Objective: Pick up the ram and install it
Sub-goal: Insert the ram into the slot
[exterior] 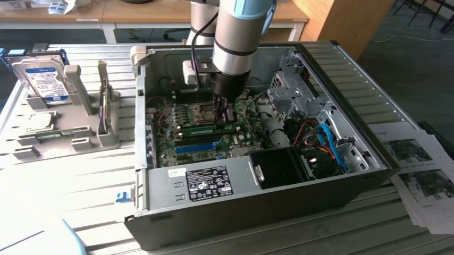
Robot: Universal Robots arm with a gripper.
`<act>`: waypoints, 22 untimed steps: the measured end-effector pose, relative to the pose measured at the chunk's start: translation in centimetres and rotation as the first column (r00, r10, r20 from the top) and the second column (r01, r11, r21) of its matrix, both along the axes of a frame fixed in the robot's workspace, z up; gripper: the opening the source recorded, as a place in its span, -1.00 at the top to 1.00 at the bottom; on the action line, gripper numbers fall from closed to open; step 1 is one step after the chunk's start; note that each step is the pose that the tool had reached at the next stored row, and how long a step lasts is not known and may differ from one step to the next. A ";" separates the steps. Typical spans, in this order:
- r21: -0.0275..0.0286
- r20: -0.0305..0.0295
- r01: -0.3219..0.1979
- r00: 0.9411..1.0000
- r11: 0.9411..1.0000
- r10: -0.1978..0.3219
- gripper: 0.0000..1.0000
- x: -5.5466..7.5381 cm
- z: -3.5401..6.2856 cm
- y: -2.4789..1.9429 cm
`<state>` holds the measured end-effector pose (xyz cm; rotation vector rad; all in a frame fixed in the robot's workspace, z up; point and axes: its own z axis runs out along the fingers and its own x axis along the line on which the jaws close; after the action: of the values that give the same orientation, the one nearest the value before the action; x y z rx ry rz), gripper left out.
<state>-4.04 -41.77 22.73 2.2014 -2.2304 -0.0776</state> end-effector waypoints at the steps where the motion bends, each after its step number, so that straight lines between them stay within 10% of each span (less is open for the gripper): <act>1: 0.000 0.000 0.000 1.000 1.000 0.000 0.51 0.0 0.00 0.00; 22: 0.000 0.000 0.000 1.000 1.000 0.000 0.51 0.0 0.90 0.00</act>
<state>-4.04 -41.77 23.63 2.2013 -2.2304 -0.0775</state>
